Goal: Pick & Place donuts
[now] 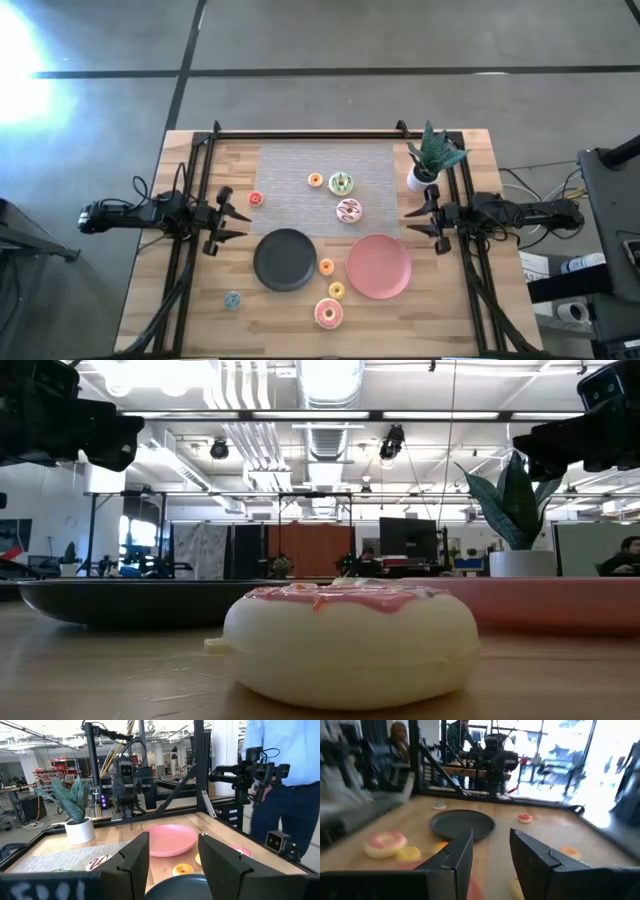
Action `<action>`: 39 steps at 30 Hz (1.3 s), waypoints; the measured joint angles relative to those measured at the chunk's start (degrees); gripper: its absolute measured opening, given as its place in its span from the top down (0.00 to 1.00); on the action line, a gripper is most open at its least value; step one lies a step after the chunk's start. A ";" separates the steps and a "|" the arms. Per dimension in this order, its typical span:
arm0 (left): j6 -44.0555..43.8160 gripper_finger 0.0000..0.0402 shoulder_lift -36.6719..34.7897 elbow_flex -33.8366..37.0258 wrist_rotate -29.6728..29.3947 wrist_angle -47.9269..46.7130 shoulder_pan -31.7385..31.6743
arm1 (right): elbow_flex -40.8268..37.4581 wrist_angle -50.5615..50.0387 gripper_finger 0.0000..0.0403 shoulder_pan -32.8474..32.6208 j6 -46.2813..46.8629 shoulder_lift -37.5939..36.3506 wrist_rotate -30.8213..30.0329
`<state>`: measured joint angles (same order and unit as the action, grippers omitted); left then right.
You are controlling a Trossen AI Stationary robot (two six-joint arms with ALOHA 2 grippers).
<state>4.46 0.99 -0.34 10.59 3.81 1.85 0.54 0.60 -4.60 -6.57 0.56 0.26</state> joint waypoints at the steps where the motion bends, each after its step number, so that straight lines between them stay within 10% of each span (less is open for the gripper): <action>1: 0.01 0.64 0.00 0.00 0.02 -0.02 0.00 | 0.00 0.01 0.70 0.02 -4.19 0.01 -0.97; 10: -0.01 0.64 0.01 0.00 0.01 -0.02 0.00 | 0.00 0.13 0.68 0.04 -24.41 0.02 -1.44; 16: 0.01 0.64 0.01 0.00 0.02 0.00 0.00 | 0.02 4.95 0.69 0.00 7.02 0.00 1.64; 25: 0.00 0.64 0.01 0.00 0.00 0.00 0.00 | 0.02 3.45 0.74 0.01 68.69 0.86 -34.32; 39: 0.00 0.64 0.00 0.00 0.02 -0.01 0.00 | 0.00 13.48 0.75 0.10 79.06 8.36 -39.17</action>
<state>4.46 0.99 -0.34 10.61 3.80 1.85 0.54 14.08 -4.50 72.49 8.91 -38.91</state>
